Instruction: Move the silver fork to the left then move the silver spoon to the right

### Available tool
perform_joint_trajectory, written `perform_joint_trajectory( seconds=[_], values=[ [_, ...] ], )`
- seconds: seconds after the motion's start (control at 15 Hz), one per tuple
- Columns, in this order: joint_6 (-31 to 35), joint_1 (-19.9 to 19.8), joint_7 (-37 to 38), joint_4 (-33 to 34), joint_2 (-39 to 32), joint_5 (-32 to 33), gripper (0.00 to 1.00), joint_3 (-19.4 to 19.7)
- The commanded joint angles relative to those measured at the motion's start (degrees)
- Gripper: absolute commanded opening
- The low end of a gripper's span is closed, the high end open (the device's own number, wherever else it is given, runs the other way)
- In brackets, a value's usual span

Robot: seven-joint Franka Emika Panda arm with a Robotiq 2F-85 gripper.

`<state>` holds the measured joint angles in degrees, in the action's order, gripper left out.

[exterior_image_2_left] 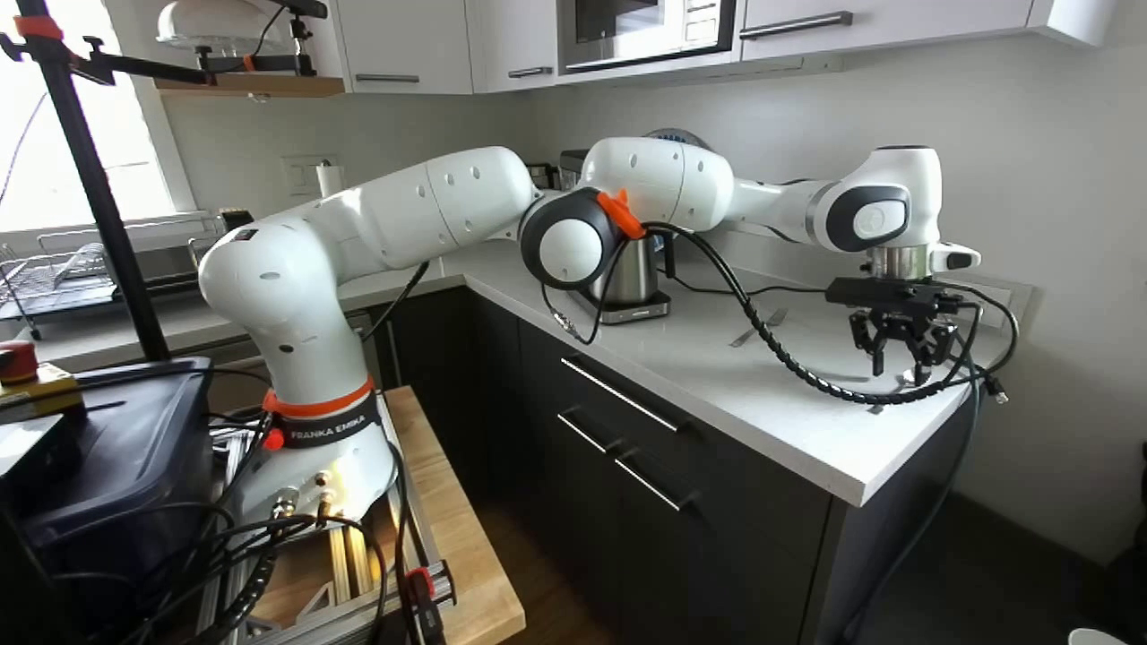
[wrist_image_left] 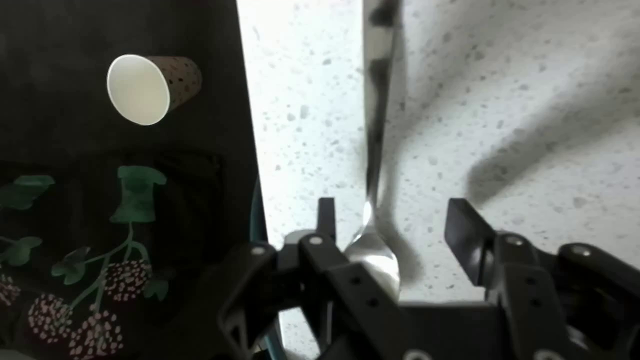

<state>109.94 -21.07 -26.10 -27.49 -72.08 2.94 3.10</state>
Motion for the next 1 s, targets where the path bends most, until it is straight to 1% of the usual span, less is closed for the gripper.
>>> perform_joint_trajectory(
  seconds=[0.0,0.07,0.13,0.33,0.53,0.67,0.8,0.93],
  values=[
    [-8.4,-0.3,1.7,3.4,1.4,-2.9,0.92,-2.3],
    [-7.7,-0.1,2.1,1.4,3.5,-3.6,0.99,-2.7],
    [-7.5,0.0,3.0,2.4,3.9,-3.8,1.00,-2.8],
    [-2.7,-0.4,3.9,3.2,4.7,-3.8,1.00,-2.7],
    [4.9,-0.6,4.8,3.3,4.0,-4.9,1.00,-3.6],
    [7.9,-0.5,5.9,3.2,3.8,-6.3,1.00,-4.6],
    [6.3,-0.1,8.0,2.4,4.7,-6.5,1.00,-4.6],
    [3.8,0.4,11.7,1.8,5.6,-6.0,1.00,-3.9]
  ],
)
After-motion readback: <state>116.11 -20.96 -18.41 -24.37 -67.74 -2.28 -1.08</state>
